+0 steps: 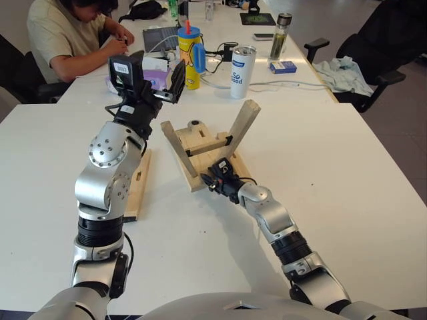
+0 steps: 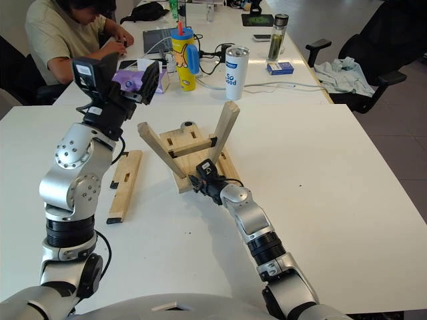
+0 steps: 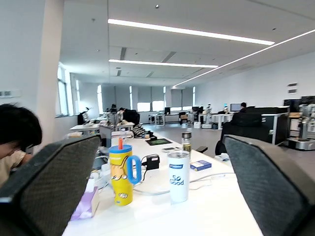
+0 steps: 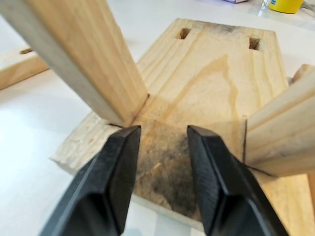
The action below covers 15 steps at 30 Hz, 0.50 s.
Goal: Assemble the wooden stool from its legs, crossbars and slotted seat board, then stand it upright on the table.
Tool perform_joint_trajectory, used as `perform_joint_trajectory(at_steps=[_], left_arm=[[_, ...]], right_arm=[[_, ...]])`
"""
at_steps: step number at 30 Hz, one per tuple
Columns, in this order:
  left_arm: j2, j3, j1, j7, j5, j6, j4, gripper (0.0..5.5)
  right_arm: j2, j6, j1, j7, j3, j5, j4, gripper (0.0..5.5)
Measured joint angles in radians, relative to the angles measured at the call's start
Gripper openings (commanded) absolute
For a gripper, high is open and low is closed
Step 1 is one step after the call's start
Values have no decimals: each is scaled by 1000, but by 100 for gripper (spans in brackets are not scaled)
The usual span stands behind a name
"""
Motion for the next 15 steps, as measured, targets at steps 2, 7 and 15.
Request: perform_joint_trajectory(at_steps=[2, 7, 15], left_arm=[[-9, -1, 11, -40, -35, -5, -34, 462], [-12, 71, 14, -70, -82, -29, -50, 462], [48, 149, 98, -213, -219, -1, -87, 462]], right_arm=[[1, -5, 1, 2, 0, 0, 0, 173], [13, -14, -2, 8, 6, -1, 1, 173], [49, -22, -17, 37, 47, -3, 13, 173]])
